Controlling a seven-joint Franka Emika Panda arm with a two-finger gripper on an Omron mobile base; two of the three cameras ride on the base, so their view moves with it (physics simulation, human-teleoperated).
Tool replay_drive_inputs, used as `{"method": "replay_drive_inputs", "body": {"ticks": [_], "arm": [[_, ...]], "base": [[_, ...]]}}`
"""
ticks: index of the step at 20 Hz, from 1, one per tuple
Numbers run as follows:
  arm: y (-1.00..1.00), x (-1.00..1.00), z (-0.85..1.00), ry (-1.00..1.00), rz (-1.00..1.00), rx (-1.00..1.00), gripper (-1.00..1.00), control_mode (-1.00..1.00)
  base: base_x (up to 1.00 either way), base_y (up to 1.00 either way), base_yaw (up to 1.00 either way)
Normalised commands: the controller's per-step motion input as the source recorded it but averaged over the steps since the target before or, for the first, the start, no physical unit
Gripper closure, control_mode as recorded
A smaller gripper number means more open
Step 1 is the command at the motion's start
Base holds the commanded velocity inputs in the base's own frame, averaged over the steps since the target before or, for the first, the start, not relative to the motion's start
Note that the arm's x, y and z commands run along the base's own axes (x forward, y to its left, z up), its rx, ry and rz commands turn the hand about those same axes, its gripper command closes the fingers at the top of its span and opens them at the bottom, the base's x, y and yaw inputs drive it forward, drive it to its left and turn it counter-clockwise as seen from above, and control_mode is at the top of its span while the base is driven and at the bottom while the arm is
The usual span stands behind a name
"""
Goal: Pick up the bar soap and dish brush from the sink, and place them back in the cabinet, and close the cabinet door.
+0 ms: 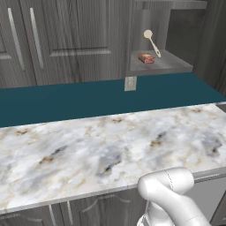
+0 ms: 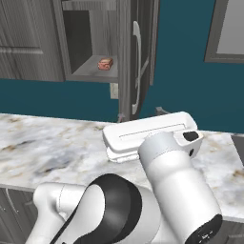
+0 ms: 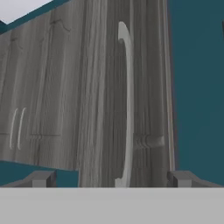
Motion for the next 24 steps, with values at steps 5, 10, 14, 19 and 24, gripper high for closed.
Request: {"method": "replay_drive_inputs", "body": {"ticks": [5,10,14,19,24], "arm": [[-0.15,0.24,-0.11,0.00,0.05,0.00,-1.00,-1.00],[-0.05,0.27,-0.15,0.00,0.04,0.00,-1.00,-1.00],[-0.01,0.30,-0.14,0.00,0.03,0.00,-1.00,-1.00],[0.00,0.33,-0.15,0.00,0.03,0.00,-1.00,-1.00],[0.00,0.27,-0.11,0.00,0.04,0.00,-1.00,-1.00]], "base": [[0.00,0.00,0.00],[0.00,0.00,0.00],[0.00,0.00,0.00],[0.00,0.00,0.00],[0.00,0.00,0.00]]}}
